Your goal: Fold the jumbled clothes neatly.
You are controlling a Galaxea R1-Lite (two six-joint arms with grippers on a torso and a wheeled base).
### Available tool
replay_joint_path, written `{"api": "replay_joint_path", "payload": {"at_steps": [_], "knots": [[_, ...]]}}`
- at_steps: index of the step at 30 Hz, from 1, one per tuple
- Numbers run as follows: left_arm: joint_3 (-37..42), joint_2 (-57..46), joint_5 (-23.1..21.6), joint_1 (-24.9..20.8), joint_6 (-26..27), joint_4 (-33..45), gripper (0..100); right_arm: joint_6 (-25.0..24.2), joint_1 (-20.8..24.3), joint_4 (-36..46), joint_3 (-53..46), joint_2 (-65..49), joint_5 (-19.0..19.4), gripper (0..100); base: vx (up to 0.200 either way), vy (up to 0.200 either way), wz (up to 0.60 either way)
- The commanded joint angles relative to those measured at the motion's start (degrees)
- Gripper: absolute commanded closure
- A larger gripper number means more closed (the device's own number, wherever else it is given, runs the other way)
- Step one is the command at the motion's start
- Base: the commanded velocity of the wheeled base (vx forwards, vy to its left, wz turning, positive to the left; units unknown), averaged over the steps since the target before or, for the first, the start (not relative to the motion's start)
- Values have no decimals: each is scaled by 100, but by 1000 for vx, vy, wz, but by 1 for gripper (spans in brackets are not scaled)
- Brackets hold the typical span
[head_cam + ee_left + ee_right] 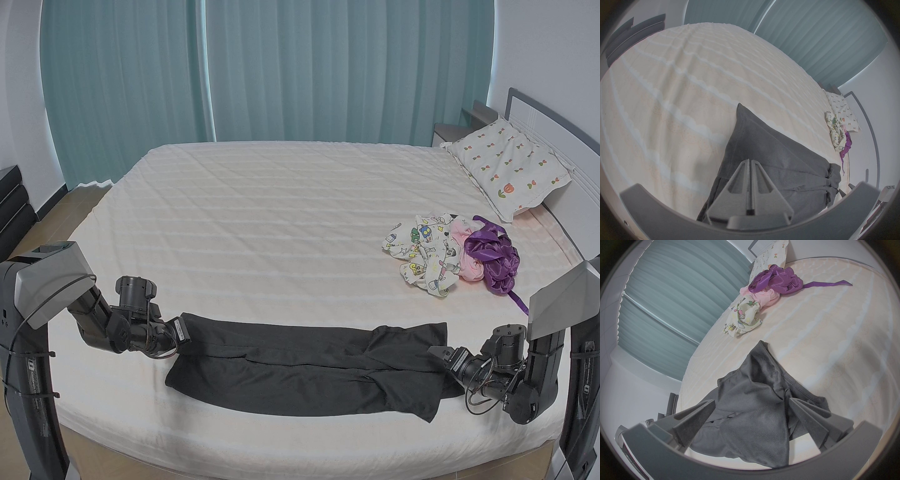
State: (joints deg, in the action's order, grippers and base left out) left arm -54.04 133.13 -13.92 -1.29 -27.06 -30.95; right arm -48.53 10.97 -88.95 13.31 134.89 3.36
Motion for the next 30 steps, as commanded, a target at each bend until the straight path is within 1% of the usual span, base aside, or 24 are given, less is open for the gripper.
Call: {"api": "replay_joint_path", "payload": {"at_steps": [1, 5, 12, 13, 18, 20, 23, 30], "knots": [[139, -174, 3, 15, -1, -7, 100, 10, -7, -61, 75, -33, 6, 0, 0, 0, 0], [315, -613, 12, 59, -71, 1, 100, 19, 28, -34, 198, -42, 6, 0, 0, 0, 0], [227, -569, -67, 191, -18, -7, 100, 19, 54, -52, 198, 29, 6, 0, 0, 0, 0], [183, -516, -102, 191, -18, -7, 0, 19, 63, -52, 198, 29, 6, 0, 0, 0, 0], [-124, -147, -541, 243, 87, 1, 0, 28, 63, -52, 198, -6, 6, 0, 0, 0, 0], [-212, -24, -629, 243, 140, 10, 0, 28, 63, -52, 198, -6, 24, 0, 0, 0, 0], [-388, 143, -647, 243, 193, 1, 0, 28, 63, -52, 198, 20, 41, 0, 0, 0, 0], [-414, 248, -673, 243, 237, -7, 0, 28, 72, -43, 251, 37, 77, 0, 0, 0, 0]]}}
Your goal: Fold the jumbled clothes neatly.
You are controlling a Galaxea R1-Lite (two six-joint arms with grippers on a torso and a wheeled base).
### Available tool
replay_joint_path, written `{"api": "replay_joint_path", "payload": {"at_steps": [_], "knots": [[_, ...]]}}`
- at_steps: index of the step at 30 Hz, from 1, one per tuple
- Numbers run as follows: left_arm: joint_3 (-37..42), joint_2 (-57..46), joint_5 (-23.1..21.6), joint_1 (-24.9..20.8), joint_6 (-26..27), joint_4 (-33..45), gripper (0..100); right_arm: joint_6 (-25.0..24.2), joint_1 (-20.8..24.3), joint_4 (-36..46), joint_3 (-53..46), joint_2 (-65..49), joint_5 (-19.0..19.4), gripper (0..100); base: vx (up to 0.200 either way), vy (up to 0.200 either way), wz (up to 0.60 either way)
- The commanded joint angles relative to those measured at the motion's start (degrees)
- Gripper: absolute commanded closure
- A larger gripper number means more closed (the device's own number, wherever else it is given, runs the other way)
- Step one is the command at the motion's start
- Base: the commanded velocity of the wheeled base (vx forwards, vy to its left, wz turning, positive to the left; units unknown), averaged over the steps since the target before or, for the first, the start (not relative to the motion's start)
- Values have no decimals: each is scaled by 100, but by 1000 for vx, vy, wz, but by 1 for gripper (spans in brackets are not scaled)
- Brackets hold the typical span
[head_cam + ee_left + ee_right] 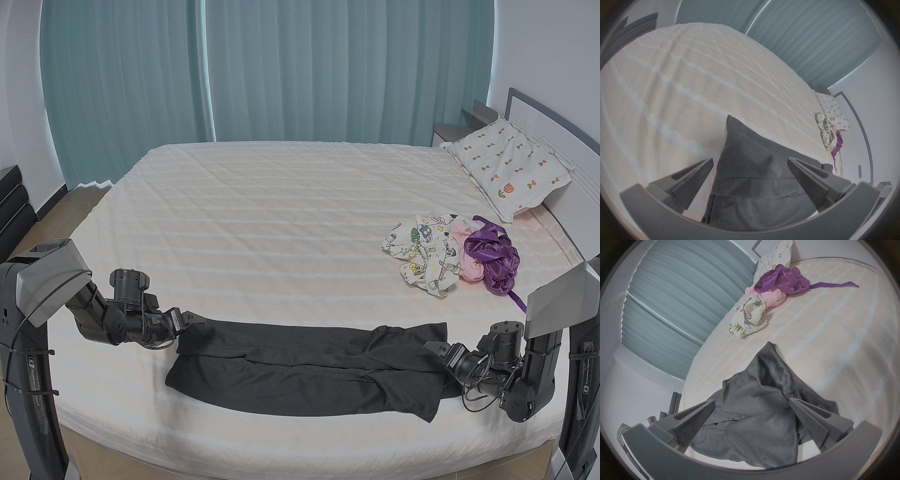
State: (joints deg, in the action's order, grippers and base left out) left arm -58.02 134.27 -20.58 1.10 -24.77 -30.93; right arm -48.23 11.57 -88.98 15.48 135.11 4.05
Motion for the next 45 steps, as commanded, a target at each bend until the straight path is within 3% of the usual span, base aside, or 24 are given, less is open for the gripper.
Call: {"api": "replay_joint_path", "payload": {"at_steps": [1, 3, 4, 11, 18, 24, 34, 45], "knots": [[-8, 135, -34, 5, 7, -10, 0, 6, 21, -41, 34, 16, 17, 0, 0, 0, 0], [27, 126, -210, 5, -1, -1, 0, -3, 21, -14, 78, 24, 17, 0, 0, 0, 0], [27, 126, -254, -4, -1, -10, 100, 6, 21, 12, 113, 33, 26, 0, 0, 0, 0], [62, 126, -263, 22, -1, -1, 100, 6, 21, 126, 429, 121, 52, 0, 0, 0, 0], [317, -226, -219, 40, -19, -10, 100, 6, 12, 1014, 992, 147, 44, 0, 0, 0, 0], [387, -428, -192, 31, -28, -1, 100, 59, 12, 1304, 1238, 209, 26, 0, 0, 0, 0], [396, -445, -34, 22, -37, -1, 100, 542, -120, 1339, 1089, 147, -36, 0, 0, 0, 0], [440, -472, -34, 22, -37, -1, 100, 753, -102, 1357, 1238, 446, -36, 0, 0, 0, 0]]}}
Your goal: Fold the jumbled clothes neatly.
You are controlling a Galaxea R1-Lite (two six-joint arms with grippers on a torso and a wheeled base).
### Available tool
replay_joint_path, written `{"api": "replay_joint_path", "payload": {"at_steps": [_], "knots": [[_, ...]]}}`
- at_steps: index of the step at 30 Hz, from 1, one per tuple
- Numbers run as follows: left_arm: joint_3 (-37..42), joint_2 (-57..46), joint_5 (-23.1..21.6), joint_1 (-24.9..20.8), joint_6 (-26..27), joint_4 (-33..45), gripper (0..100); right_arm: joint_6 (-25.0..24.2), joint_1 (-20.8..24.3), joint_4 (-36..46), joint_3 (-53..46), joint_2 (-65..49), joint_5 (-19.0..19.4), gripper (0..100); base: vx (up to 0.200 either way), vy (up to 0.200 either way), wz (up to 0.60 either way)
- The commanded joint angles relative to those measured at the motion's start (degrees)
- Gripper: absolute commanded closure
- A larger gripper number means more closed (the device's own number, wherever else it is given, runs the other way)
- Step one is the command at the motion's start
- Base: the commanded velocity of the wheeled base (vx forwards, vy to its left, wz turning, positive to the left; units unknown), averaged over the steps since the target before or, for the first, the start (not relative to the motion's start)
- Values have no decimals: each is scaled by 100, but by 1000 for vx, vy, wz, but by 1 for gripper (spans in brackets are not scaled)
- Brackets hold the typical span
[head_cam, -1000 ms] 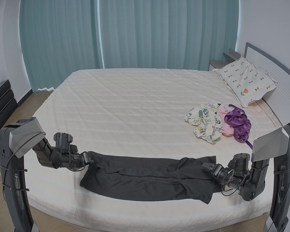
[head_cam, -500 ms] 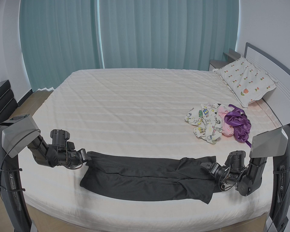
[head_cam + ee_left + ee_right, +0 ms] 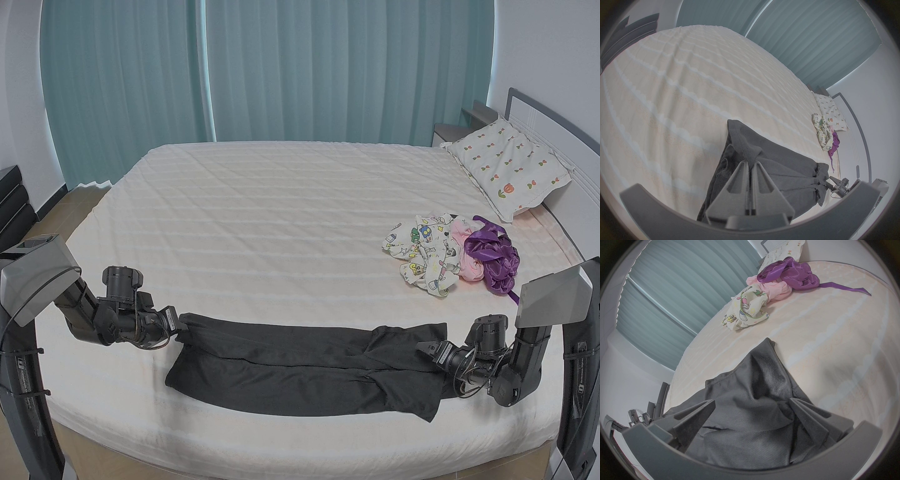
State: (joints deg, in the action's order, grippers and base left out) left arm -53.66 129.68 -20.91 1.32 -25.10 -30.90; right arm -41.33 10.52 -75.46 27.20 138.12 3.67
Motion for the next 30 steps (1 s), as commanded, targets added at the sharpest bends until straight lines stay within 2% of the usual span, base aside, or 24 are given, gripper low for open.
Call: {"api": "replay_joint_path", "payload": {"at_steps": [1, 2, 3, 13, 19, 22, 26, 27, 30], "knots": [[5, -13, -1, 0, -4, -3, 100, 81, 3, 5, 93, 171, 2, 0, 0, 0, 0], [5, -13, -1, 0, -4, -3, 100, 98, 11, 5, 146, 189, 2, 0, 0, 0, 0], [5, -13, -1, 0, -4, -3, 100, 98, 11, 5, 146, 189, 2, 100, 0, 0, 0], [-13, -13, 8, 9, -4, -3, 100, 90, -24, -13, 242, -136, 11, 100, 0, 0, 0], [-74, 4, 350, 9, -39, -39, 100, 90, -103, -30, 286, -356, 11, 100, 0, 0, 0], [-74, -22, 359, 9, -56, -135, 100, 63, -129, -30, 418, -453, 11, 100, 0, 0, 0], [-74, -22, 368, 9, -276, -417, 100, 54, -208, -83, 585, -505, 2, 100, 0, 0, 0], [-21, 22, 377, 9, -513, -909, 100, 37, -243, -92, 726, -505, -51, 100, 0, 0, 0], [128, 127, 500, 9, -733, -1647, 100, -69, -270, -83, 752, -470, -218, 100, 0, 0, 0]]}}
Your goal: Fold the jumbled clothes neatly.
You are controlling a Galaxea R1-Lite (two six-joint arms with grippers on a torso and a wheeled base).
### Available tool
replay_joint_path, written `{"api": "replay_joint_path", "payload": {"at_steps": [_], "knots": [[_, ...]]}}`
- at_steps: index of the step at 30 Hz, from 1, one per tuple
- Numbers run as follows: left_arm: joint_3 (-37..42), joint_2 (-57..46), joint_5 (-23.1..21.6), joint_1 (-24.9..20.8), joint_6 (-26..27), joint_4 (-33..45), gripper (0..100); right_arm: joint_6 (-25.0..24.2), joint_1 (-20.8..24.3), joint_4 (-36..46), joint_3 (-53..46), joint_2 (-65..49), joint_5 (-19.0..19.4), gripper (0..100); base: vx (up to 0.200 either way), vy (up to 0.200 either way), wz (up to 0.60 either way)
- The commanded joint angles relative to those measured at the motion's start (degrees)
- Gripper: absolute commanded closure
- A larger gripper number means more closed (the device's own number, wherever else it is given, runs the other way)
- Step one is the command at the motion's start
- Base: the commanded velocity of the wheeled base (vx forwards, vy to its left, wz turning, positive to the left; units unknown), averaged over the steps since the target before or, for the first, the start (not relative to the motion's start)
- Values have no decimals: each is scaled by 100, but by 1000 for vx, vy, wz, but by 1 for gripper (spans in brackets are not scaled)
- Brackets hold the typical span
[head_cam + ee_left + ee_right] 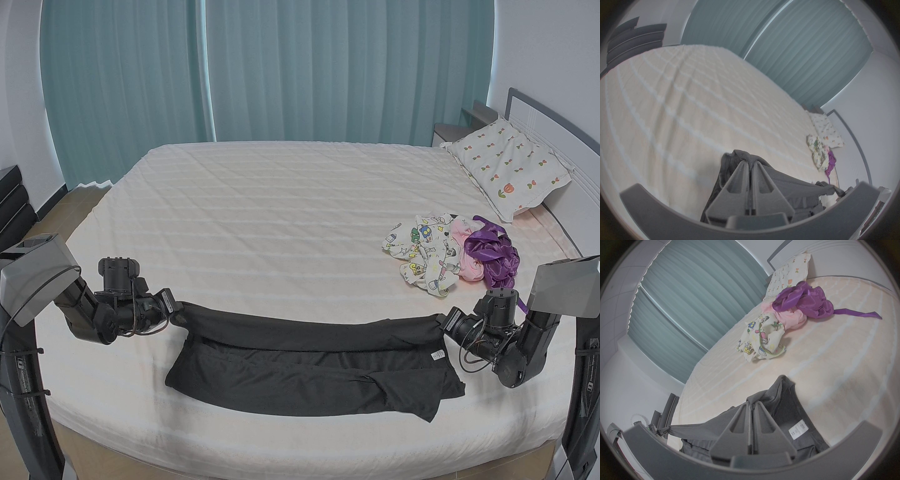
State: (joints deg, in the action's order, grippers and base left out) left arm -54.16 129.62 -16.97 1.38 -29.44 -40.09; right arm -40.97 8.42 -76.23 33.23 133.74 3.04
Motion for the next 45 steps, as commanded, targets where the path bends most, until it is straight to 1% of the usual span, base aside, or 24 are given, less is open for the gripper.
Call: {"api": "replay_joint_path", "payload": {"at_steps": [1, 2, 3, 6, 8, 14, 18, 22, 26, 27, 28, 35, 38, 40, 41, 42, 45], "knots": [[266, 177, 132, 12, -343, -956, 100, -113, -60, -6, 96, -50, -154, 100, 0, 0, 0], [266, 177, 132, 12, -343, -956, 100, -113, -60, -6, 96, -50, -154, 100, 0, 0, 0], [442, 239, 150, 12, -317, -1185, 100, -104, -60, -6, -62, -50, -145, 100, 0, 0, 0], [538, 274, 150, 20, -290, -1211, 100, -95, -60, -6, -159, -59, -128, 100, 0, 0, 0], [688, 362, 150, 29, -176, -1150, 100, -60, -78, 3, -361, -15, -93, 100, 0, 0, 0], [899, 582, 150, 29, 167, -1071, 100, -16, -78, 11, -555, 152, -31, 100, 0, 0, 0], [1039, 590, 141, 29, 404, -991, 100, 133, -78, 3, -704, 284, -14, 100, 0, 0, 0], [1039, 555, 141, 29, 518, -710, 100, 221, -69, 3, -774, 398, -14, 100, 0, 0, 0], [1048, 538, 141, 20, 518, -649, 100, 221, -51, 3, -766, 486, -5, 100, 0, 0, 0], [1066, 538, 141, 20, 518, -640, 100, 221, -43, 3, -757, 495, -5, 0, 0, 0, 0], [1074, 538, 141, 20, 518, -640, 0, 221, -34, 3, -766, 495, -5, 0, 0, 0, 0], [1303, 248, 124, 73, 492, -640, 0, 186, -87, -32, -774, 293, -14, 0, 0, 0, 0], [1567, -104, 36, 240, 466, -649, 0, 133, -210, -41, -880, 55, -14, 0, 0, 0, 0], [1707, -218, -61, 275, 466, -649, 0, 125, -218, -41, -950, -6, -14, 0, 0, 0, 0], [1945, -376, -325, 319, 501, -649, 0, 63, -218, -50, -1064, -68, -14, 0, 0, 0, 0], [2094, -455, -483, 346, 527, -658, 0, -7, -210, -68, -1143, -103, -14, 0, 0, 0, 0], [2287, -491, -615, 346, 650, -658, 0, -113, -183, -208, -1249, -112, -14, 0, 0, 0, 0]]}}
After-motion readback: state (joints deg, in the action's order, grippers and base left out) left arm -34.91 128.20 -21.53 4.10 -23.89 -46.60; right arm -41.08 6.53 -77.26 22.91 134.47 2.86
